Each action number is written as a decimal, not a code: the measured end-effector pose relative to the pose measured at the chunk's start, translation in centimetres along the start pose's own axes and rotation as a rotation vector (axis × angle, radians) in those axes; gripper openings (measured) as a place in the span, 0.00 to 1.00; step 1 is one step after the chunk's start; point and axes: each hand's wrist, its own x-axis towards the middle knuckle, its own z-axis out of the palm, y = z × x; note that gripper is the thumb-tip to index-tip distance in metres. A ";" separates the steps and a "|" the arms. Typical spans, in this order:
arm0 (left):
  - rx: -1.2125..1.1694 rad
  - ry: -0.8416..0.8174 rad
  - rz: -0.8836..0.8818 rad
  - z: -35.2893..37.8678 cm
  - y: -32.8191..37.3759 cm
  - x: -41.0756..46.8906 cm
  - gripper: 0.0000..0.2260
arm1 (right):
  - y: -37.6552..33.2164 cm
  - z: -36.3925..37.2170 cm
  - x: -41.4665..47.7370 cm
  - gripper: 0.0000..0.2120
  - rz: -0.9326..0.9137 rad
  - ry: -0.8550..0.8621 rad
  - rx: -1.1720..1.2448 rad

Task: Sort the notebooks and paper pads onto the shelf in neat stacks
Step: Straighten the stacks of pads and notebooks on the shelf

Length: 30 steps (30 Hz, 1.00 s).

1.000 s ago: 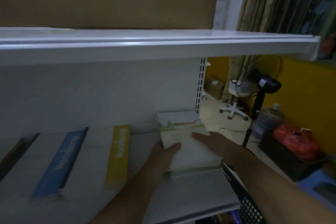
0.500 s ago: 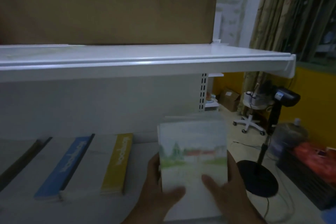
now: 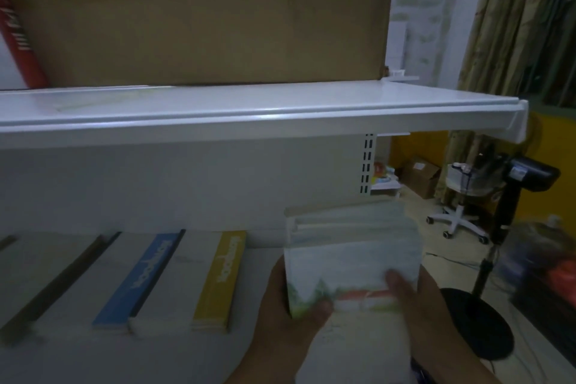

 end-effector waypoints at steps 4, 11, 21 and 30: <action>0.149 0.024 0.043 -1.4 1.6 0.5 0.30 | -0.1 1.7 0.3 0.50 -0.165 0.103 -0.109; 0.111 0.156 -0.054 -0.9 1.8 -0.8 0.34 | 1.9 4.2 0.7 0.51 -0.260 0.215 -0.029; 0.052 0.206 -0.075 -1.3 1.5 -0.6 0.41 | 2.0 3.7 -0.5 0.69 -0.174 0.148 0.031; 0.024 0.143 -0.038 -1.0 2.6 0.3 0.25 | 1.6 3.6 0.2 0.30 -0.167 0.145 0.057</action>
